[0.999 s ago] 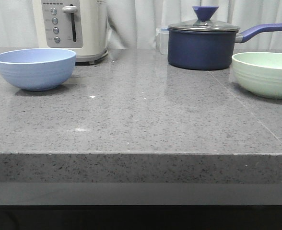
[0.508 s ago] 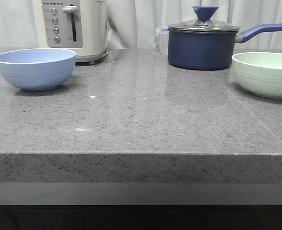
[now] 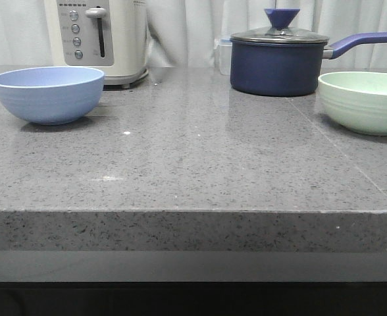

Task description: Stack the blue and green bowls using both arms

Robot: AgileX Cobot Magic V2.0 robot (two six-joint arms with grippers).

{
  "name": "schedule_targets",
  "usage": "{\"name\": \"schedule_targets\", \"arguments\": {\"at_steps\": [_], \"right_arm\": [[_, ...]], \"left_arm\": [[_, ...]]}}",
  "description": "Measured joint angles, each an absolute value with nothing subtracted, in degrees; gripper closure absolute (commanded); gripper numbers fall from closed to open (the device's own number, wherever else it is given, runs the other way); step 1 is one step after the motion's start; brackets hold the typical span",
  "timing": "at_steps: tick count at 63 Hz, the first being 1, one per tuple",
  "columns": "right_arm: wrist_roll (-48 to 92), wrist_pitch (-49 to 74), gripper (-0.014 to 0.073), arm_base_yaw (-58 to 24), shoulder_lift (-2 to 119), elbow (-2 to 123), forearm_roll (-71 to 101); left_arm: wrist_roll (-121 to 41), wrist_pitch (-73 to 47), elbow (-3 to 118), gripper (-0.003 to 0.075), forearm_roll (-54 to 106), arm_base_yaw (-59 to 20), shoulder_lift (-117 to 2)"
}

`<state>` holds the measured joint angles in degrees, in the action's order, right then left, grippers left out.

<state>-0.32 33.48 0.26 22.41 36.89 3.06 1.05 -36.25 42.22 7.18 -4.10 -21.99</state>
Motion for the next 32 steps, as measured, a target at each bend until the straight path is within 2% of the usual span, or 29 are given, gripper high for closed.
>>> {"name": "schedule_targets", "arguments": {"at_steps": [24,27,32], "right_arm": [[-0.32,34.45,0.0652,0.26,27.73,36.89,3.06],[-0.32,34.57,0.0629,0.26,28.04,36.89,3.06],[-0.32,35.04,0.0527,0.26,28.58,36.89,3.06]], "left_arm": [[1.05,-36.38,42.22,0.0739,7.18,-4.1,-28.93],[1.05,-36.38,42.22,0.0736,7.07,-4.1,-29.47],[1.05,-36.38,42.22,0.0677,6.94,-4.1,-30.3]]}}
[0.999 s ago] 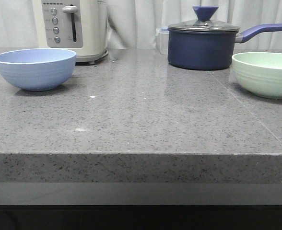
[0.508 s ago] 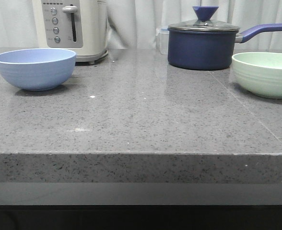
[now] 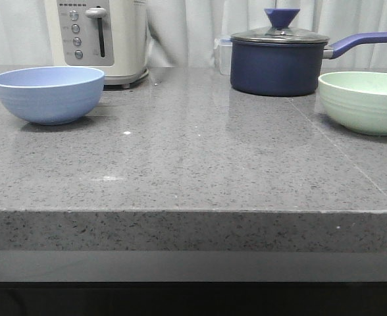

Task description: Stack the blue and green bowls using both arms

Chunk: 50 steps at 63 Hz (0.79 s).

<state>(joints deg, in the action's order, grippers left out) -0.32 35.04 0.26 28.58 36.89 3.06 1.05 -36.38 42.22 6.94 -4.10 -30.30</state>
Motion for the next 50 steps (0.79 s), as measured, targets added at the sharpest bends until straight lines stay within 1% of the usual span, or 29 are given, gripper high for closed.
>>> {"name": "schedule_targets", "arguments": {"at_steps": [3,5,7,10,11,13,16,19,31,40,50], "right_arm": [[-0.32,35.49,0.0431,0.26,29.09,36.89,3.06],[-0.32,35.85,0.0334,0.26,29.37,36.89,3.06],[-0.32,36.0,0.0266,0.26,29.81,36.89,3.06],[-0.32,36.45,0.014,0.26,30.2,36.89,3.06],[-0.32,36.44,0.0113,0.26,30.41,36.89,3.06],[-0.32,36.61,0.006,0.26,30.6,36.89,3.06],[-0.32,36.69,0.0011,0.26,31.09,36.89,3.06],[-0.32,36.82,0.0008,0.26,31.33,36.89,3.06],[-0.32,37.15,0.0011,0.26,32.45,36.89,3.06],[-0.32,37.9,0.0011,0.26,33.8,37.02,3.06],[-0.32,41.39,0.0011,0.26,37.18,39.34,3.06]], "left_arm": [[1.05,-36.38,42.22,0.0606,6.94,-4.1,-30.75],[1.05,-36.38,42.22,0.0529,6.86,-4.1,-31.02],[1.05,-36.38,42.22,0.0472,6.86,-4.1,-31.13],[1.05,-36.38,42.22,0.037,6.82,-4.1,-31.29],[1.05,-36.38,42.22,0.033,6.82,-4.1,-31.41],[1.05,-36.38,42.22,0.0273,6.82,-4.1,-31.49],[1.05,-36.38,42.22,0.0222,6.82,-4.1,-31.54],[1.05,-36.38,42.22,0.0209,6.82,-4.1,-31.54],[0.77,-36.38,42.22,0.0209,6.82,-4.1,-31.54],[-3.02,-36.38,42.22,0.0209,6.82,-4.1,-31.54],[-4.14,-36.51,42.22,0.0209,6.82,-4.1,-31.54]]}}
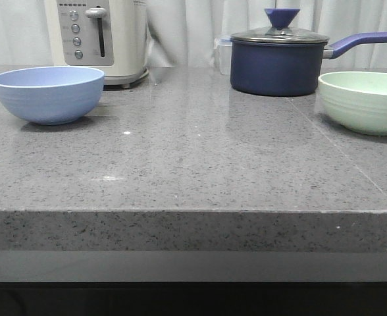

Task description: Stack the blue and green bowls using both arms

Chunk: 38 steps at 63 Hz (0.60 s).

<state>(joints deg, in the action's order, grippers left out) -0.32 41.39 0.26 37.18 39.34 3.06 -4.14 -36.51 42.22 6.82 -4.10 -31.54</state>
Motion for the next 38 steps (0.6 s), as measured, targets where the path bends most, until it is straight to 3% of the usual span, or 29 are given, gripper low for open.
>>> {"name": "schedule_targets", "arguments": {"at_steps": [17,38], "right_arm": [[-0.32,49.02,0.0011,0.26,46.47,48.11,3.06],[-0.32,55.57,0.0011,1.99,63.59,64.88,3.87]], "left_arm": [[-4.46,-36.62,42.22,0.0209,7.55,-4.3,-31.54],[-4.5,-36.62,42.22,0.0209,7.79,-12.43,-31.54]]}}
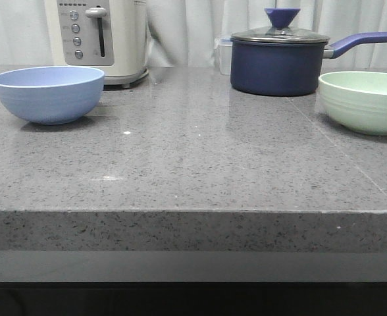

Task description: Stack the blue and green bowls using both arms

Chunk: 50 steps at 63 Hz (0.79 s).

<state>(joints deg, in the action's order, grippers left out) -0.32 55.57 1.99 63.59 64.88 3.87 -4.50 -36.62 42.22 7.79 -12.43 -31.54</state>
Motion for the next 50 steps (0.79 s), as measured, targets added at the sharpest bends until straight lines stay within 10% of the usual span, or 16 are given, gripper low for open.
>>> {"name": "schedule_targets", "arguments": {"at_steps": [27,50], "right_arm": [[7.95,56.81,0.002,12.31,83.46,72.6,20.03],[10.38,51.04,0.0266,12.65,92.66,72.6,26.64]], "left_arm": [[-4.5,-36.25,42.22,0.0209,7.79,-14.59,-31.54],[-4.5,-36.04,42.22,0.0209,7.79,-14.59,-31.54]]}}
